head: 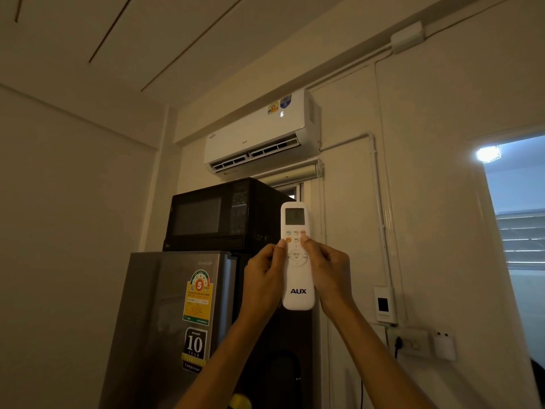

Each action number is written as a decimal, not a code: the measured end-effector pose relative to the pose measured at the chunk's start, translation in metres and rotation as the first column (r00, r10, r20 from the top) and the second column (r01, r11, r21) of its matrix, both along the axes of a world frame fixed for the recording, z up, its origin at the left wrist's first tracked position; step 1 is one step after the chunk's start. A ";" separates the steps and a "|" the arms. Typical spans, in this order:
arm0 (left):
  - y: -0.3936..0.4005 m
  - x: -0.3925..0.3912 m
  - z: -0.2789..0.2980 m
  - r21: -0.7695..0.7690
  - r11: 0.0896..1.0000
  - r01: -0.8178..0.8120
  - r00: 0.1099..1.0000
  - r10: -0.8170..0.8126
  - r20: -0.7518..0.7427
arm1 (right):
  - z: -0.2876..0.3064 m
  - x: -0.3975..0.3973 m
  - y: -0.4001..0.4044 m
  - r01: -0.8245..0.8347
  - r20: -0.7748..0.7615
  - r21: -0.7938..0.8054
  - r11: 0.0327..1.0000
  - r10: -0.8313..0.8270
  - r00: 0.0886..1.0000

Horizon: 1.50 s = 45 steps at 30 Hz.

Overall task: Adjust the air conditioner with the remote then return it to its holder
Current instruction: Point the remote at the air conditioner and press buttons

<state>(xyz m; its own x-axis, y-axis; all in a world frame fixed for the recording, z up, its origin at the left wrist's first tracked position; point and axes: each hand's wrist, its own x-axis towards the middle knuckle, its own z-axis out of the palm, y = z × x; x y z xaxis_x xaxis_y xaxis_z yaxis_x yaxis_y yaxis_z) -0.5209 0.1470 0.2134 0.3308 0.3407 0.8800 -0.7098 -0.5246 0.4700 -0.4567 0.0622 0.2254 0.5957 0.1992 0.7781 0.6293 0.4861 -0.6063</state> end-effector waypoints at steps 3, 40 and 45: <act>0.001 0.001 -0.001 -0.011 1.000 0.005 1.000 -0.005 -0.003 | 0.000 0.001 0.001 0.002 -0.001 -0.006 1.000 -0.002 1.000; 0.011 0.005 -0.001 -0.033 0.999 -0.010 1.000 0.009 -0.023 | -0.001 0.007 0.011 0.007 -0.032 -0.044 0.999 -0.008 0.999; 0.011 0.004 -0.002 -0.047 0.999 -0.003 1.000 0.002 -0.022 | -0.001 0.007 0.012 0.016 -0.032 -0.047 0.999 -0.018 0.999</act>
